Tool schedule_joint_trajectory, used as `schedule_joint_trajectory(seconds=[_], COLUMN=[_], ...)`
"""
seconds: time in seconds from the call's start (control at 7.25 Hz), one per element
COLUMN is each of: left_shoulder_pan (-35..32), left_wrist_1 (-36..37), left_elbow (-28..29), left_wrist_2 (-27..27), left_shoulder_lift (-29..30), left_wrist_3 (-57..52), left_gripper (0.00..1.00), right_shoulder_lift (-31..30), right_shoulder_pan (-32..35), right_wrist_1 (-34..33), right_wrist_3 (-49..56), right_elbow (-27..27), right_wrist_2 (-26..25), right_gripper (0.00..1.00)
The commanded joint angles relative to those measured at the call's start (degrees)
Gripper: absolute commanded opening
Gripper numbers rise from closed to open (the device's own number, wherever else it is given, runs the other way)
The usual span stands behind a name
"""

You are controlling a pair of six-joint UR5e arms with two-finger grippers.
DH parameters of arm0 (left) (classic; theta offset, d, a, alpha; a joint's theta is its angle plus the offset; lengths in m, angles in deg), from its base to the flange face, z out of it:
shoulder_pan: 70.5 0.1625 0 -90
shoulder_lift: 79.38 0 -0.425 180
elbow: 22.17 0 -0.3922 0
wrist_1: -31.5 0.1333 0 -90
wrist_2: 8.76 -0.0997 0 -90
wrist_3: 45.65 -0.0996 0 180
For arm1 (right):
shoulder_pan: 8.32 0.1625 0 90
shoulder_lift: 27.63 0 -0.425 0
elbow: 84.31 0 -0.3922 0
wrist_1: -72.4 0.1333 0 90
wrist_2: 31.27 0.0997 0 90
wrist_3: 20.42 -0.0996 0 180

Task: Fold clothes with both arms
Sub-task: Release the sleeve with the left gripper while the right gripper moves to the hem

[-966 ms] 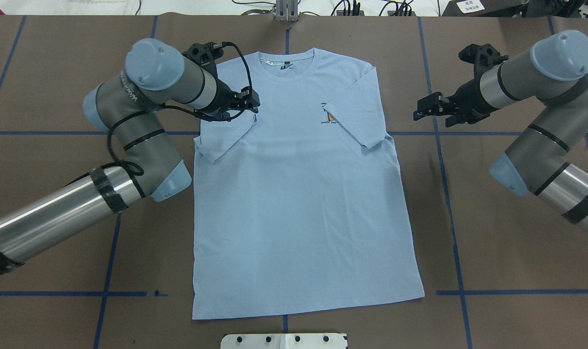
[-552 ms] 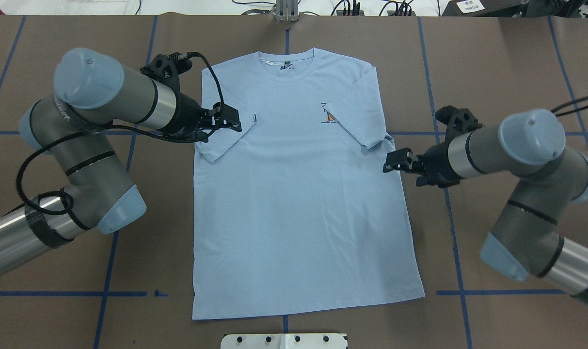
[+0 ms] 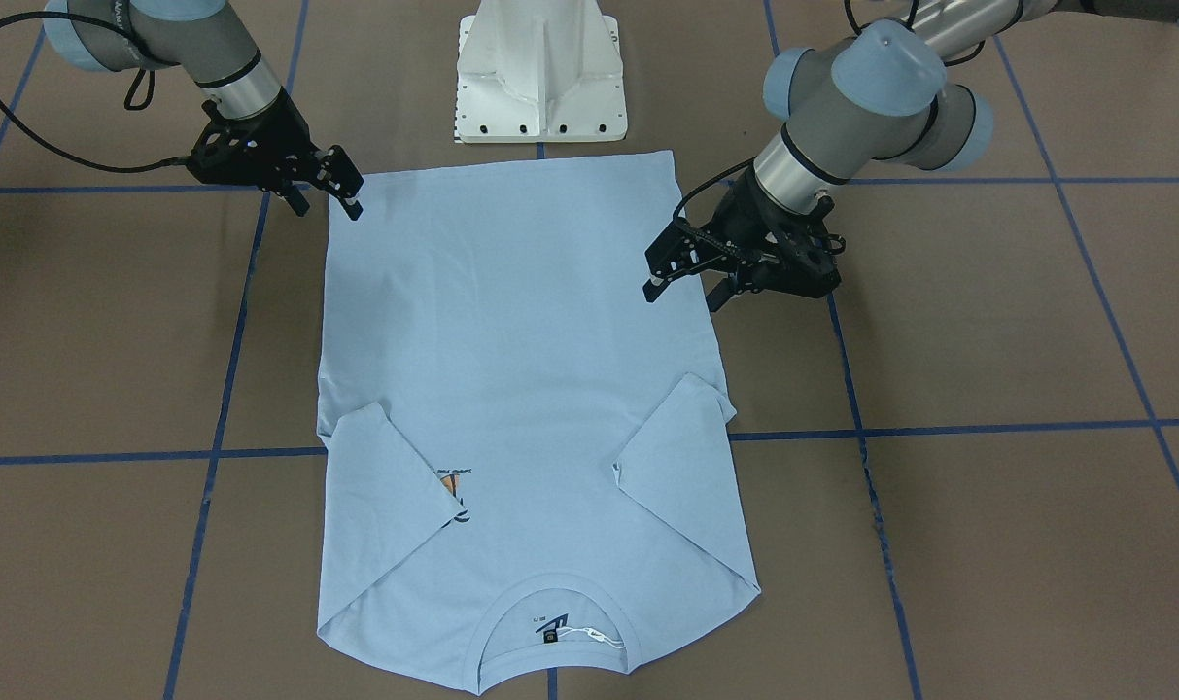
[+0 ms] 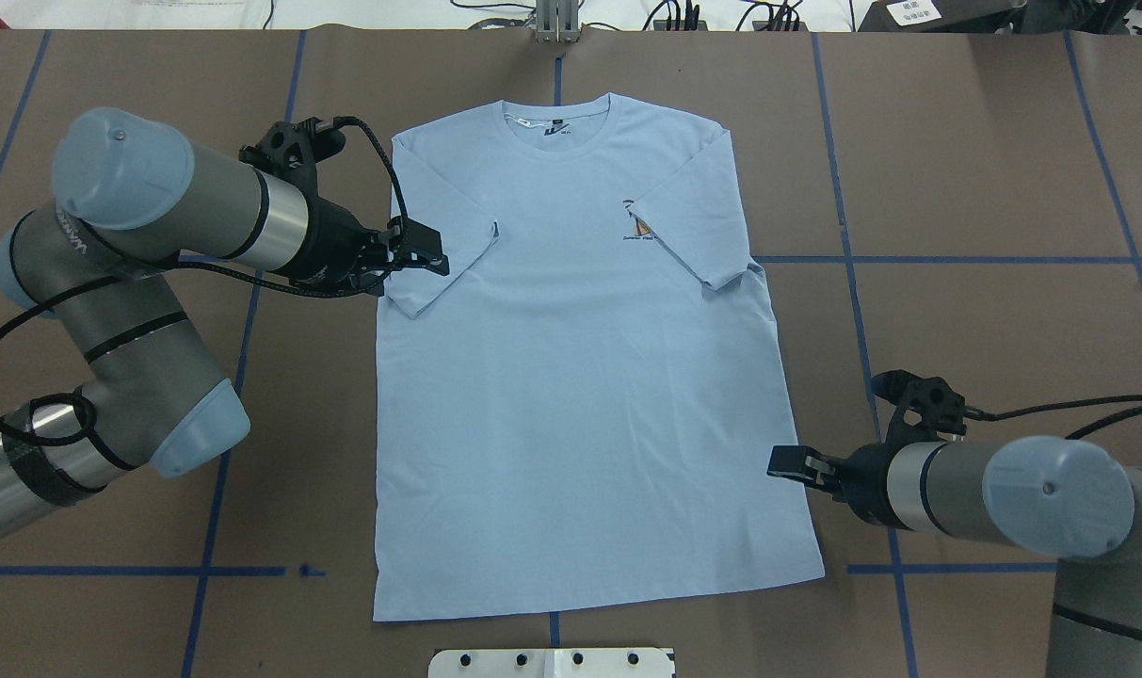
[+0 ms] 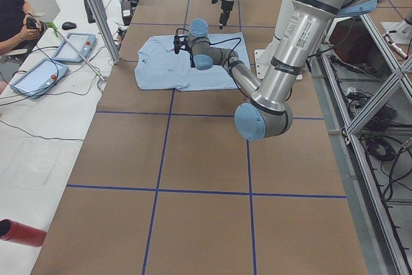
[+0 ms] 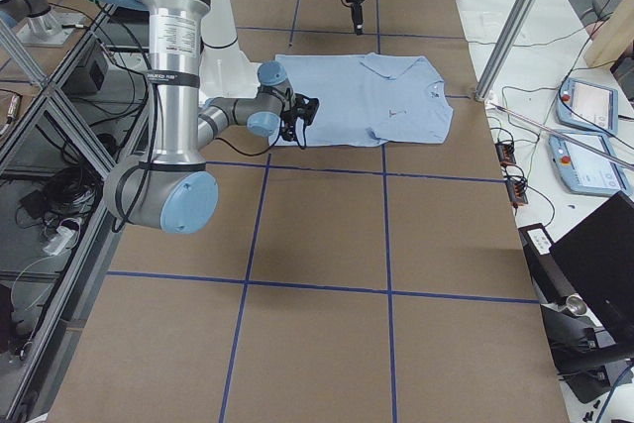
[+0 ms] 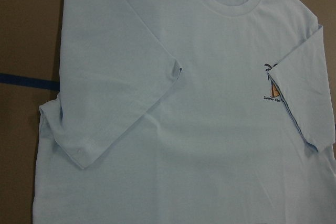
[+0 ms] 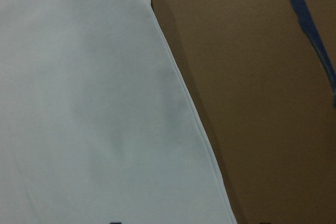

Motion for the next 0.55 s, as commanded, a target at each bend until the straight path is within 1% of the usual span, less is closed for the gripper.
schedule_joint_trajectory(seconds=[0.0,0.14,0.28,0.41], left_shoulder_pan=[0.0,0.0,0.1,0.4], left_wrist_1=[0.0,-0.1,-0.3,-0.3], left_elbow=[0.3,0.2,0.3,0.5], left_wrist_2=[0.1,0.1,0.1,0.0], left_shoulder_lift=[-0.4,-0.9,-0.9,-0.9], left_wrist_3=[0.0,0.0,0.0,0.0], left_gripper=[0.91,0.91,0.91,0.91], right_shoulder_lift=[-2.5,-2.5,-2.3,-2.1], right_shoulder_pan=[-6.1,-7.1,-8.2,-8.7], right_wrist_1=[-1.5,-2.9,-3.1,-3.0], right_wrist_3=[-7.0,-8.0,-8.4,-11.0], right_elbow=[0.7,1.3,1.5,2.1], right_wrist_2=[-3.8,-3.8,-3.9,-4.0], right_gripper=[0.90,0.89,0.85,0.81])
